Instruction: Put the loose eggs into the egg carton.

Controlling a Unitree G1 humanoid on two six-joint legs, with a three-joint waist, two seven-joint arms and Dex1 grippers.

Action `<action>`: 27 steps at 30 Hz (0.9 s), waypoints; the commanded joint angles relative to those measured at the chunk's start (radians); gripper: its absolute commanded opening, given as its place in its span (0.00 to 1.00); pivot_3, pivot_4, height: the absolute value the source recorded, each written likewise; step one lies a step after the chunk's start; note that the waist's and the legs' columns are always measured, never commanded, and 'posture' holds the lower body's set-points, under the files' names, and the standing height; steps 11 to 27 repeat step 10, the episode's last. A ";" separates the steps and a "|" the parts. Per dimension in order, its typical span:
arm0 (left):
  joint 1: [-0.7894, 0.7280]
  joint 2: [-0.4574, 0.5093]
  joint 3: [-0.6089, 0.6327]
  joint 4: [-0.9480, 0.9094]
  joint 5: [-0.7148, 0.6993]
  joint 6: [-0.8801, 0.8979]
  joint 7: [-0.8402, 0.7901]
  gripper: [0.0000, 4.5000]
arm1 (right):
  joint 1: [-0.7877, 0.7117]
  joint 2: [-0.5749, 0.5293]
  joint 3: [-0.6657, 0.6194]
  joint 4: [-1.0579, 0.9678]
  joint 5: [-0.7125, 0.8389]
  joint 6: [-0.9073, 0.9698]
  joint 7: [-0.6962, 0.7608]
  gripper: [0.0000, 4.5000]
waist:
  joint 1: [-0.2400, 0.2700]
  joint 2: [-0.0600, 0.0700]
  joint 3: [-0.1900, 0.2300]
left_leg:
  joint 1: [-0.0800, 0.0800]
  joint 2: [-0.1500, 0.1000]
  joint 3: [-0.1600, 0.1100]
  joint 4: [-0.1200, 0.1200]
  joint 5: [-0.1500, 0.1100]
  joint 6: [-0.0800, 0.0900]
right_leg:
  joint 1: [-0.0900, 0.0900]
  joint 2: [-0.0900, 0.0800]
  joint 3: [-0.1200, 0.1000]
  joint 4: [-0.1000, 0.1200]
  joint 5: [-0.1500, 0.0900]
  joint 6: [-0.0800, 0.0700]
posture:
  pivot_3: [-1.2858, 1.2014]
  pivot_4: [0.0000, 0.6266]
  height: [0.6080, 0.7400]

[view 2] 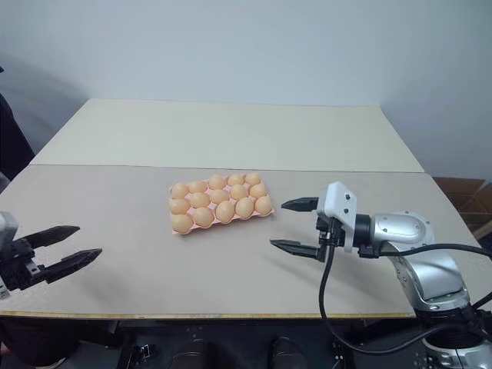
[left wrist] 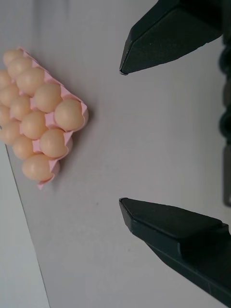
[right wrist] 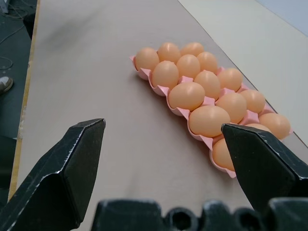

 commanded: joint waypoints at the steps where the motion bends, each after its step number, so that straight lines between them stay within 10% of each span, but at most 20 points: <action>1: 0.028 -0.006 0.052 -0.088 -0.052 0.012 0.018 0.99 | -0.027 0.000 -0.022 0.005 0.014 -0.014 0.004 1.00 | 0.000 0.000 0.000 | 0.000 0.000 0.000 0.000 0.000 0.000 | 0.000 0.000 0.000 0.000 0.000 0.000 | 0.52 0.24 1.00; 27: 0.060 -0.002 0.103 -0.148 -0.141 0.052 0.081 0.99 | -0.059 0.002 -0.004 0.050 -0.002 -0.036 0.029 1.00 | -0.002 0.000 0.000 | 0.000 0.000 0.000 0.000 0.000 0.000 | 0.000 0.001 0.001 0.000 0.000 0.000 | 0.52 0.24 1.00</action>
